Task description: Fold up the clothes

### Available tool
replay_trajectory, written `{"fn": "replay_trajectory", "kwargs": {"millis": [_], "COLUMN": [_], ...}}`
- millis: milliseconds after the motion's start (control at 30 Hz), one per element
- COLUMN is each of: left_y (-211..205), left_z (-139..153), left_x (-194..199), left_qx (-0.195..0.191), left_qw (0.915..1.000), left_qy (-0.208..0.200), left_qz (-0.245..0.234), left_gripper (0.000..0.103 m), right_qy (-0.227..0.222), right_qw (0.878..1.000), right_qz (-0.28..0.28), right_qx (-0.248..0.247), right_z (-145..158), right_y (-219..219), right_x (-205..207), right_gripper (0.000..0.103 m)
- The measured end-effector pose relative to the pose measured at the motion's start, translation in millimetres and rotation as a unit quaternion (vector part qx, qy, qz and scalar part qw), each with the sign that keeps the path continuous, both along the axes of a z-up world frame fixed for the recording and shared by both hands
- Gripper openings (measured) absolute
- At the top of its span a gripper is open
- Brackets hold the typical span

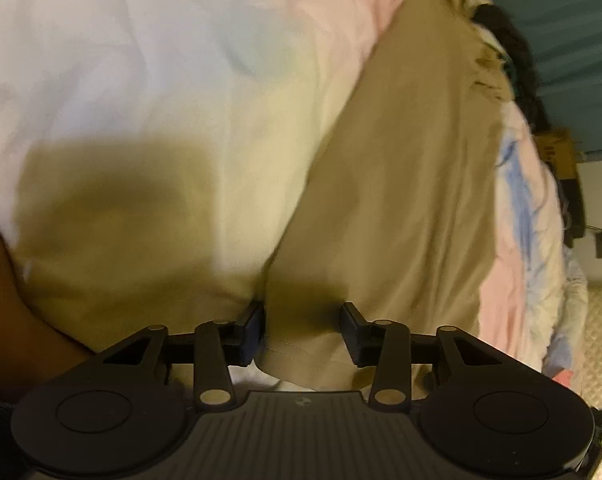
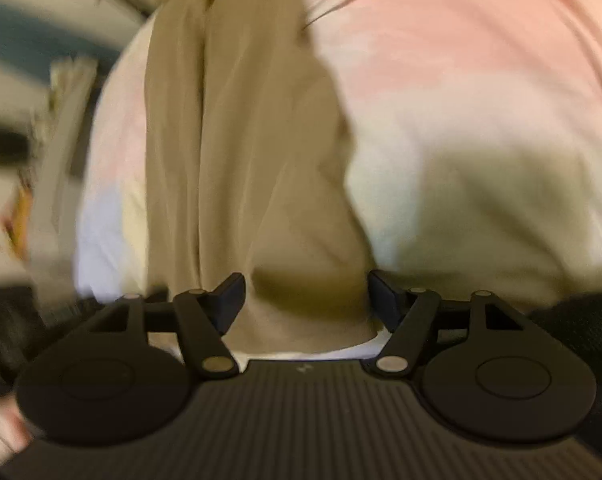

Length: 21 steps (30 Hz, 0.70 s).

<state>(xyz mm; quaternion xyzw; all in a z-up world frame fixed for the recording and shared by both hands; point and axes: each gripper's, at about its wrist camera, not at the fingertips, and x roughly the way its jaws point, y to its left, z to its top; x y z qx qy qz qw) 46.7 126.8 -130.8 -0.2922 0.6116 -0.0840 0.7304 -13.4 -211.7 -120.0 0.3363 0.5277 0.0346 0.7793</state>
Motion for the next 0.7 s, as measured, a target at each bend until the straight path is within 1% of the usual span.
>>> {"fn": "replay_trajectory", "kwargs": {"millis": [33, 67, 100, 133, 167, 233, 300, 400, 467, 600, 700], "left_y": [-1, -3, -4, -4, -3, 0, 3, 6, 9, 20, 27], "left_z": [1, 2, 3, 5, 7, 13, 24, 50, 73, 123, 153], "left_x": [0, 0, -1, -2, -4, -8, -14, -21, -26, -39, -47], "left_qx": [0.004, 0.008, 0.011, 0.012, 0.012, 0.003, -0.016, -0.036, -0.044, -0.062, -0.079], "left_qw": [1.0, 1.0, 0.9999, 0.9999, 0.9999, 0.9999, 0.9993, 0.9973, 0.9949, 0.9886, 0.9837], "left_qy": [0.001, 0.0, -0.001, -0.004, -0.007, -0.016, -0.033, -0.065, -0.091, -0.137, -0.161], "left_qz": [-0.001, -0.002, -0.003, -0.002, -0.002, 0.002, 0.006, 0.0, -0.003, -0.007, 0.0], "left_gripper": [0.044, 0.042, 0.035, 0.02, 0.013, 0.006, 0.006, 0.005, 0.005, 0.005, 0.005], "right_qy": [0.001, 0.001, 0.002, 0.002, 0.003, -0.006, -0.036, -0.079, -0.104, -0.158, -0.193], "right_qw": [1.0, 0.999, 0.999, 0.998, 0.998, 0.999, 0.998, 0.995, 0.993, 0.985, 0.98], "right_qz": [0.019, 0.019, 0.019, 0.018, 0.009, -0.016, -0.039, -0.057, -0.058, -0.056, -0.045], "right_qx": [-0.022, -0.034, -0.045, -0.056, -0.054, -0.038, -0.029, -0.016, -0.012, -0.026, -0.029], "right_z": [2, 5, 7, 9, 11, 17, 32, 58, 77, 125, 156], "right_y": [7, 9, 10, 12, 8, -2, -12, -24, -30, -34, -32], "right_x": [3, 4, 4, 4, 2, -4, -13, -24, -29, -39, -47], "right_gripper": [0.07, 0.063, 0.042, 0.032, 0.021, 0.013, 0.009, 0.009, 0.009, 0.007, 0.007]}}
